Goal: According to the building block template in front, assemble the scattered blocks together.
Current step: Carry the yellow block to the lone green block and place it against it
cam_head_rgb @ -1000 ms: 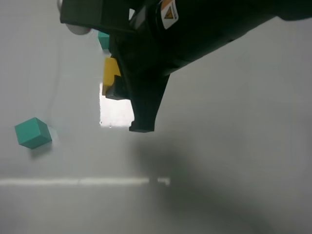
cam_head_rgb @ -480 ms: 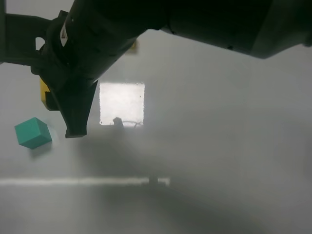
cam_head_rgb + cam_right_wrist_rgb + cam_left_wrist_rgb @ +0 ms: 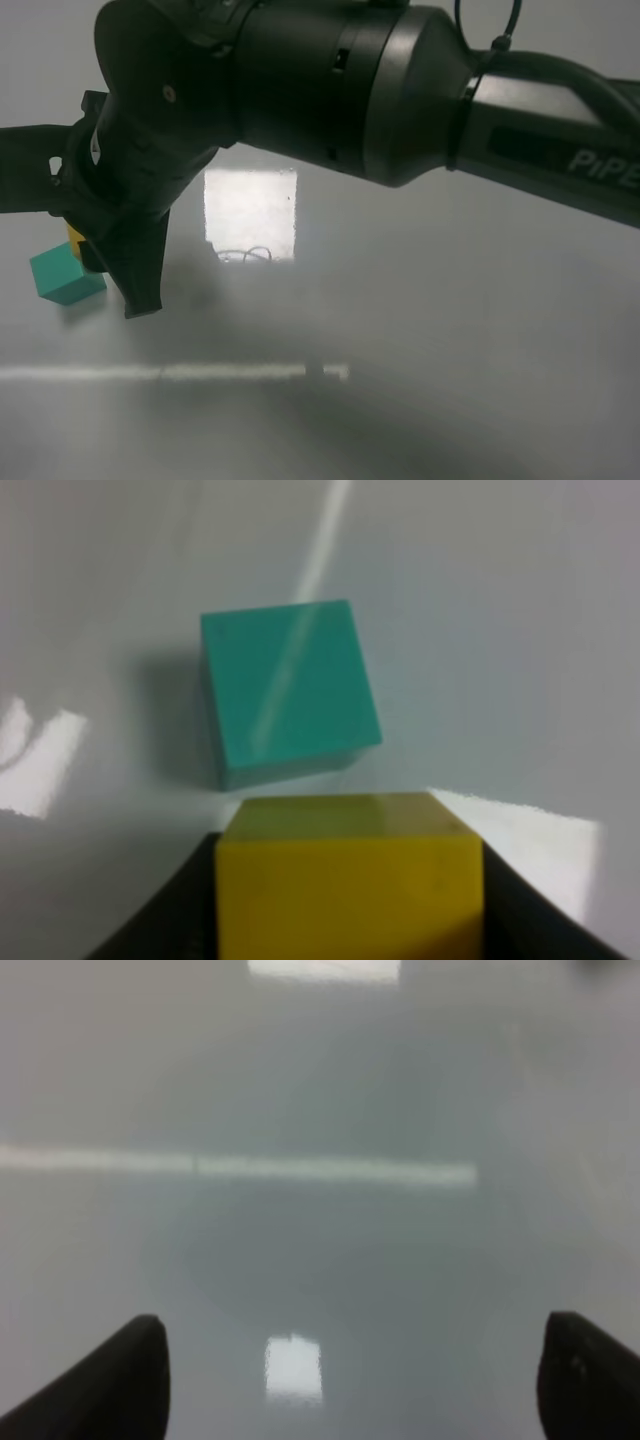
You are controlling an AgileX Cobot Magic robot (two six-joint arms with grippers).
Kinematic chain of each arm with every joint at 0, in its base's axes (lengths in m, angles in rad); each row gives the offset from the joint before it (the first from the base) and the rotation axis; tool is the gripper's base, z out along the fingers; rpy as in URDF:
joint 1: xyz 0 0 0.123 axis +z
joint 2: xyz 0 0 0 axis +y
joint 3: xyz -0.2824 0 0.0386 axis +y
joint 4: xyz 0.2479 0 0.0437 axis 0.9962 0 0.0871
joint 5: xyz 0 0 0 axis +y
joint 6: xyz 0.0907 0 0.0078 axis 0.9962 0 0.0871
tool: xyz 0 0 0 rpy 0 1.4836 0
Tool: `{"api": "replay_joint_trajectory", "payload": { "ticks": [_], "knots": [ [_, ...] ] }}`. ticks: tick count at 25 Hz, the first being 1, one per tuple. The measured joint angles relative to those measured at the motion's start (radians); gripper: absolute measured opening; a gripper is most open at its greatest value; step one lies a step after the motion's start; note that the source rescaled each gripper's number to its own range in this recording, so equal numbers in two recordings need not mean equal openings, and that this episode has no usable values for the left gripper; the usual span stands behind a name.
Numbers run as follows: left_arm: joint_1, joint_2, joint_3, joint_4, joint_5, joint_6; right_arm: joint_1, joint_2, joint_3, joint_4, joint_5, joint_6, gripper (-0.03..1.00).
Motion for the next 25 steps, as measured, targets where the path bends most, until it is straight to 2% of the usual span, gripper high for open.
{"api": "replay_joint_trajectory", "payload": {
  "ticks": [14,20,25],
  "knots": [
    [0.000,0.000,0.000,0.000,0.000,-0.001,0.000,0.047,-0.001,-0.030,-0.035,0.011,0.01],
    [0.000,0.000,0.000,0.000,0.000,-0.001,0.000,0.047,-0.001,-0.030,0.039,0.089,0.01],
    [0.000,0.000,0.000,0.000,0.000,-0.001,0.000,0.047,-0.001,-0.030,0.046,0.108,0.01]
  ]
}}
